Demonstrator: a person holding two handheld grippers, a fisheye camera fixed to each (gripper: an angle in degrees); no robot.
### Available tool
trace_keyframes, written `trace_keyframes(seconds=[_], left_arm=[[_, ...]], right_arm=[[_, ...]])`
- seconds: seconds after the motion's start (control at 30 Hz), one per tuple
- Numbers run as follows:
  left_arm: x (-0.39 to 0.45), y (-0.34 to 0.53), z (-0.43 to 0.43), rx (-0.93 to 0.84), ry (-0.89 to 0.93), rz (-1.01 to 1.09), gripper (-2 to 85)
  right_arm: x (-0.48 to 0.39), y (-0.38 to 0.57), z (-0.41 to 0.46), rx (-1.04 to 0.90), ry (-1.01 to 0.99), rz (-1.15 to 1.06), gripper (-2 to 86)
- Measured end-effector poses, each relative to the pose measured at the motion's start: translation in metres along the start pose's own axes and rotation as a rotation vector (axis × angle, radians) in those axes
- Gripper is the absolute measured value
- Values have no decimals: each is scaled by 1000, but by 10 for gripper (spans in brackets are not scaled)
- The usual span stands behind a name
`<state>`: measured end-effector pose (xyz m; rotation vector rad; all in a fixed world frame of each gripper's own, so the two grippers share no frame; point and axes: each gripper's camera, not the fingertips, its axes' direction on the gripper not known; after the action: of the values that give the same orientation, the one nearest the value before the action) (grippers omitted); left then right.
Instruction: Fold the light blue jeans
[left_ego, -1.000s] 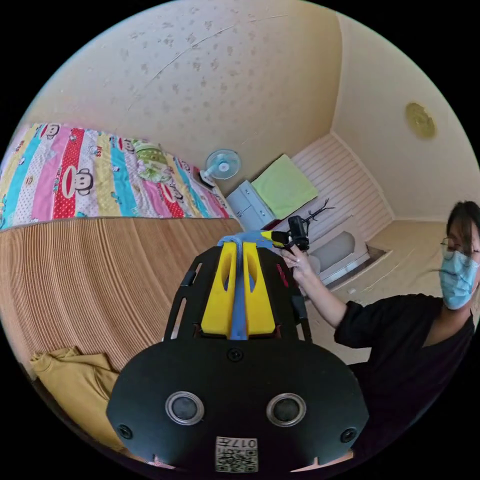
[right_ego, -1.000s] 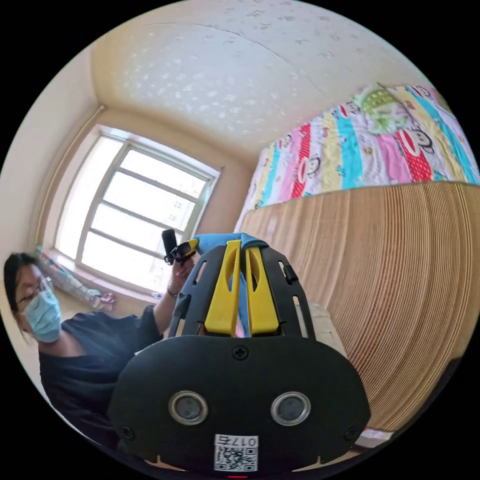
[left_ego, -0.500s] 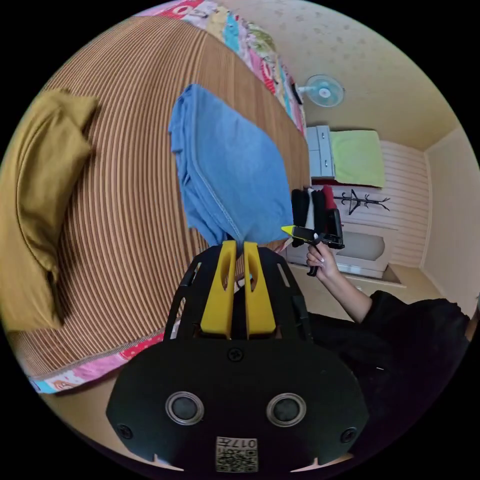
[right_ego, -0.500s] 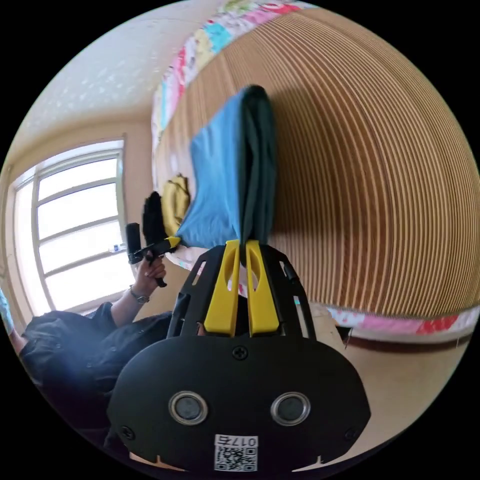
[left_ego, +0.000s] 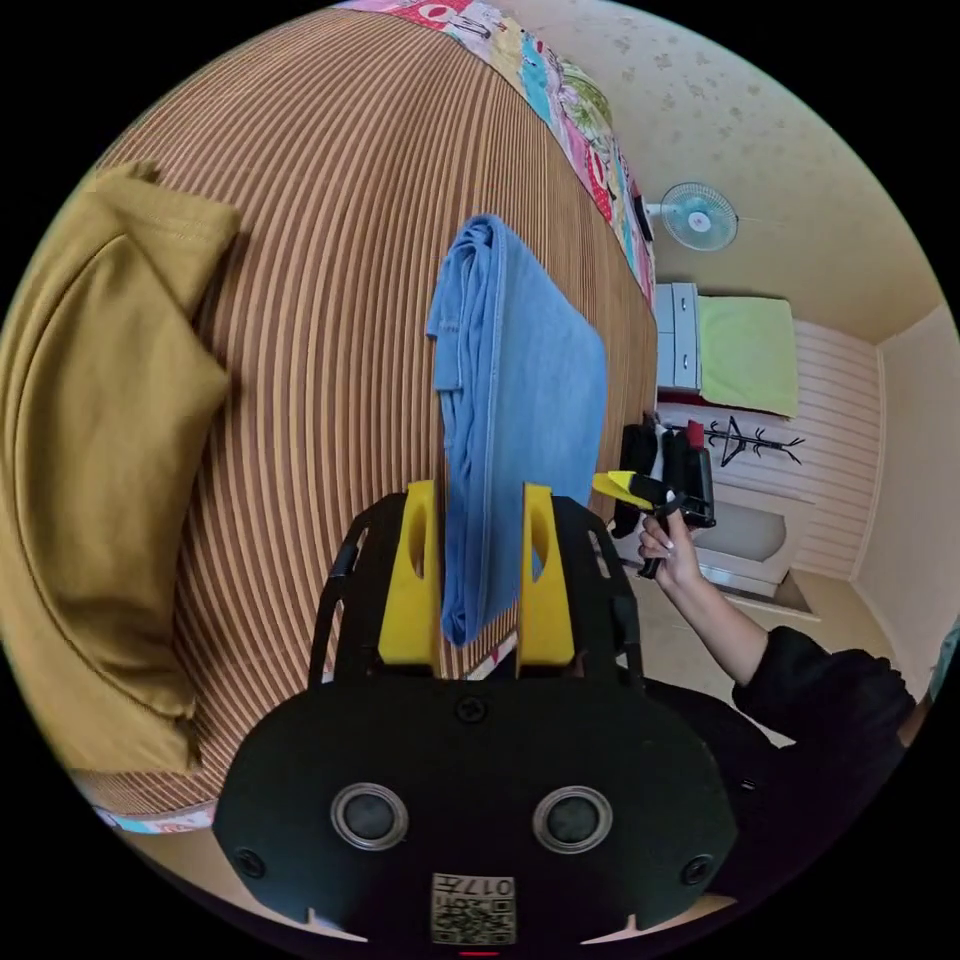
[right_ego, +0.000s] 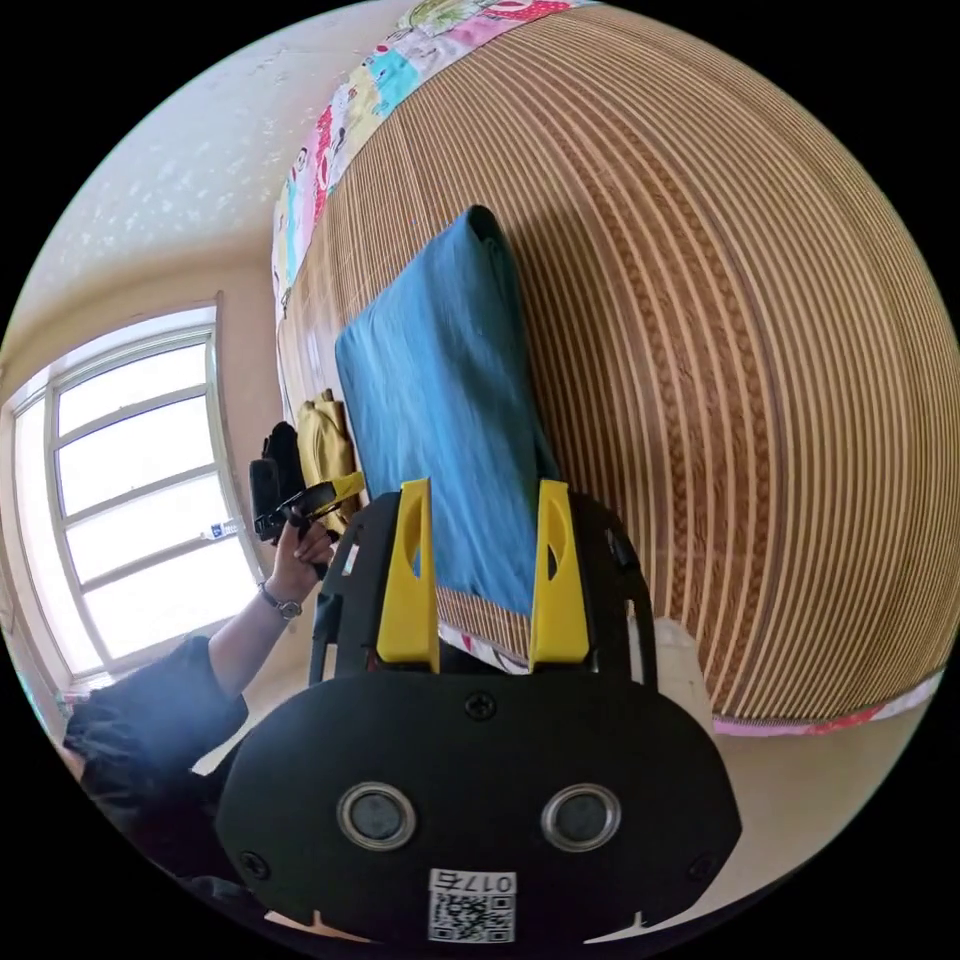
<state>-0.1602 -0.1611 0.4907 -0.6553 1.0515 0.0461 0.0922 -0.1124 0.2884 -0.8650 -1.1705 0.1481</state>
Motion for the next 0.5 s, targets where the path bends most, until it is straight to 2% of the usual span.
trace_keyframes(seconds=[0.1,0.17,0.27,0.4,0.5], left_arm=[[0,-18,26,-62,-29,-28,94],[7,-15,28,-4,-89,-68,77],[17,-6,42,-38,-108,-85,68],[38,10,86,-116,-81,-105,65],[70,17,138,-152,-41,-121,65]], right_arm=[[-14,-19,32,-98,45,-19,122],[-19,-17,35,-89,90,-26,103],[-14,-5,30,-113,105,-29,84],[29,32,1,-143,110,-20,63],[86,60,-42,-76,40,82,49]])
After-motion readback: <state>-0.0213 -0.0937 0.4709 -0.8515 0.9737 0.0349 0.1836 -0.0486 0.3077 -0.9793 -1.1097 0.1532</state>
